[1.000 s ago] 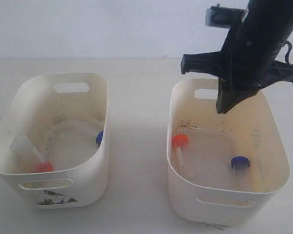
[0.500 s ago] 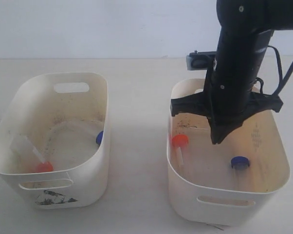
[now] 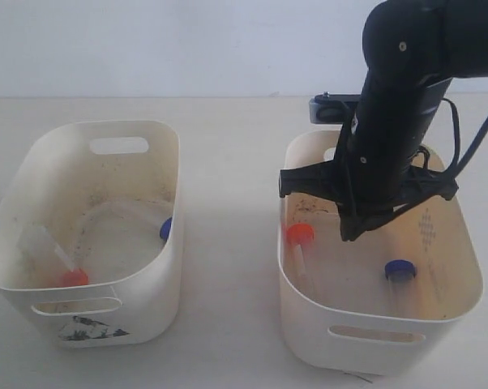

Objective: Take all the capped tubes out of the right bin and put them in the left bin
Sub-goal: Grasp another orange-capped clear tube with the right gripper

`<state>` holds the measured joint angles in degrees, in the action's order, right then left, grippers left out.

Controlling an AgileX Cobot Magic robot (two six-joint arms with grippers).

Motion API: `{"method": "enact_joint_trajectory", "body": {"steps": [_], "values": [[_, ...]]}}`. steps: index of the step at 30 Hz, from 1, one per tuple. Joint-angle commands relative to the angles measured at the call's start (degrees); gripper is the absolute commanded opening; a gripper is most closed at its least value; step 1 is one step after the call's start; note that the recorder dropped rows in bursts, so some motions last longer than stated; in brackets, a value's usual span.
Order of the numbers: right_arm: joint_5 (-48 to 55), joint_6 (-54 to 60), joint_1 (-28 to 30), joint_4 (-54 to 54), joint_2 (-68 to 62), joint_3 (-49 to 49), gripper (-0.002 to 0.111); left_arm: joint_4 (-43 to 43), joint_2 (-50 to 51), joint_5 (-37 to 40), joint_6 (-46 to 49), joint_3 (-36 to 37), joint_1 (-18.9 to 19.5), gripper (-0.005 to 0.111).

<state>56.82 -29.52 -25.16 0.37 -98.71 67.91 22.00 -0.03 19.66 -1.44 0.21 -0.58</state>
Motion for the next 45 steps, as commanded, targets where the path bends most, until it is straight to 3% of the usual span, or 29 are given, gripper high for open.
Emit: {"method": "enact_joint_trajectory", "body": {"steps": [1,28,45], "values": [[-0.5,-1.3,0.9,0.0,0.0,-0.3,-0.001,-0.1,0.0,-0.1,-0.5,-0.2,0.0,0.004],[-12.0,-3.3,2.3,1.5,-0.1,-8.0,-0.001,-0.1,0.0,-0.1,-0.5,-0.2,0.0,0.004],[-16.1,-3.5,2.3,1.9,-4.7,-8.0,0.001,-0.1,0.0,-0.1,-0.5,-0.2,0.0,0.004]]}}
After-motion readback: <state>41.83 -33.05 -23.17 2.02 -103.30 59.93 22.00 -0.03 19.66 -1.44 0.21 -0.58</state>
